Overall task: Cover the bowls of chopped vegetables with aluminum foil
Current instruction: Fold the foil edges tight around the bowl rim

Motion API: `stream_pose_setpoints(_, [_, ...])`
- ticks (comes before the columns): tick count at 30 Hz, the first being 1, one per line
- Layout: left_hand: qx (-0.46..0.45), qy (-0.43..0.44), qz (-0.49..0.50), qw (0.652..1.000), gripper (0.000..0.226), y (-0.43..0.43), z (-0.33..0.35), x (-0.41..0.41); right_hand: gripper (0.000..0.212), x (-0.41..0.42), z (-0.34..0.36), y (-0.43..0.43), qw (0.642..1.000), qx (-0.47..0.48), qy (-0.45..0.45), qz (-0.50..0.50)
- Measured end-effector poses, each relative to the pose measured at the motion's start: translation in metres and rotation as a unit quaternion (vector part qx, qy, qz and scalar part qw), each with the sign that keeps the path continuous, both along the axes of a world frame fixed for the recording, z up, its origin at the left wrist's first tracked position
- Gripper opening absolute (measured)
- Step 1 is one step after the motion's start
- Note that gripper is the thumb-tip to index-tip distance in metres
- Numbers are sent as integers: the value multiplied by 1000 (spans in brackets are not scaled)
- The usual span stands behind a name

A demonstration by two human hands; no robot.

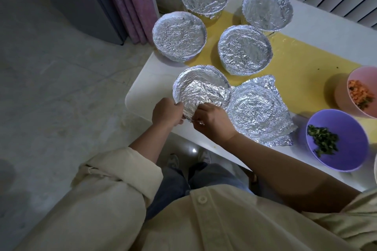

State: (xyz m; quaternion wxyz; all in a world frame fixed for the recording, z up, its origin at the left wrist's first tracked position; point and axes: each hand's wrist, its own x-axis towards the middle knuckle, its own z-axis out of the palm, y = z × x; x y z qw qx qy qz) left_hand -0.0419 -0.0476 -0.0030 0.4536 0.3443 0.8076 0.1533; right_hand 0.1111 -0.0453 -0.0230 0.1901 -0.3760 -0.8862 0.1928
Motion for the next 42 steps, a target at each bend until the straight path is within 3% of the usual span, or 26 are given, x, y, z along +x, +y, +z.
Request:
stream_pose_setpoints(5, [-59, -160, 115, 979, 33, -16, -3, 16, 11, -4, 1, 2, 1000, 7, 15, -2])
stream_pose_setpoints(11, [-73, -190, 123, 971, 20, -11, 2, 19, 10, -7, -2, 3, 999, 13, 26, -15])
stream_pose_setpoints(17, [-71, -172, 91, 978, 28, -9, 1, 17, 16, -9, -7, 4, 1000, 6, 21, -18])
stream_pose_setpoints(27, [-49, -125, 56, 989, 30, -9, -1, 18, 7, -8, -10, 5, 998, -14, 44, -32])
stream_pose_setpoints(34, [-20, 4, -3, 1000, 37, -5, 5, 8, 23, 3, 0, 12, 995, -58, 67, 52])
stream_pose_setpoints(36, [-17, -4, -9, 1000, 33, -6, 5, 6, 26, 11, 0, 13, 996, -48, 63, 38])
stream_pose_setpoints(42, [-31, 7, -40, 999, 34, -1, 4, 7, 12, 9, -5, 13, 999, -17, 30, 32])
